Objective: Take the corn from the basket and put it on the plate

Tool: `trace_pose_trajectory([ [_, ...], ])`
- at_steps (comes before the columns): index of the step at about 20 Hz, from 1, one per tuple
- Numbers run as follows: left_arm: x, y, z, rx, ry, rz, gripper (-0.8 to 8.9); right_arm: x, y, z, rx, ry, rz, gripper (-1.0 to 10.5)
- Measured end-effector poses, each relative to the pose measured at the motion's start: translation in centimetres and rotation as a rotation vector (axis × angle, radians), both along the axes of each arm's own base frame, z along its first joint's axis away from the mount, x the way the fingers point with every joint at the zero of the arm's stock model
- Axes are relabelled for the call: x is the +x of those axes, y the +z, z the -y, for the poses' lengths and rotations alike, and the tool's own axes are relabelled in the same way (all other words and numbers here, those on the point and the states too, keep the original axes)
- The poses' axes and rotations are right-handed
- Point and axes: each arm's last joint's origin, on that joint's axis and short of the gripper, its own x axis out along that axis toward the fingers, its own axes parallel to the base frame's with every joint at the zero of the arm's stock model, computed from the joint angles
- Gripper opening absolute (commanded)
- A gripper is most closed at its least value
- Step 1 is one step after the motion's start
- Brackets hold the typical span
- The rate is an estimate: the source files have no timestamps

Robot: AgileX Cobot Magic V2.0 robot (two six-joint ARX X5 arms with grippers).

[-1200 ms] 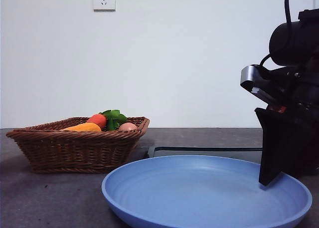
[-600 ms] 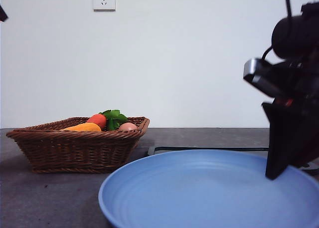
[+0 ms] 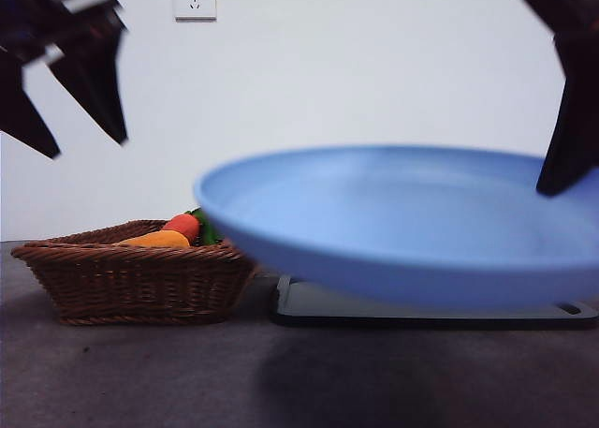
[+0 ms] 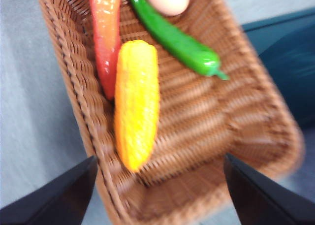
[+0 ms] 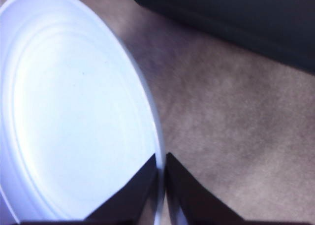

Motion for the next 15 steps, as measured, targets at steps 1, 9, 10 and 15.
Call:
trace_pose_trajectory([
  [1, 1.0, -0.3, 0.7, 0.035, -0.006, -0.006, 4.16, -0.4, 0.4, 0.1, 0.012, -0.006, 0.019, 0.0],
  [9, 7.9, -4.7, 4.7, 0.245, -0.036, -0.088, 4.16, -2.1, 1.9, 0.8, 0.053, -0.039, 0.072, 0.0],
  [10, 8.2, -5.4, 5.0, 0.265, -0.040, -0.101, 4.16, -2.1, 1.9, 0.8, 0.054, -0.039, 0.072, 0.0],
  [15, 8.8, -7.3, 5.4, 0.303, -0.056, -0.141, 3.91, -2.1, 1.9, 0.8, 0.054, -0.044, 0.069, 0.0],
])
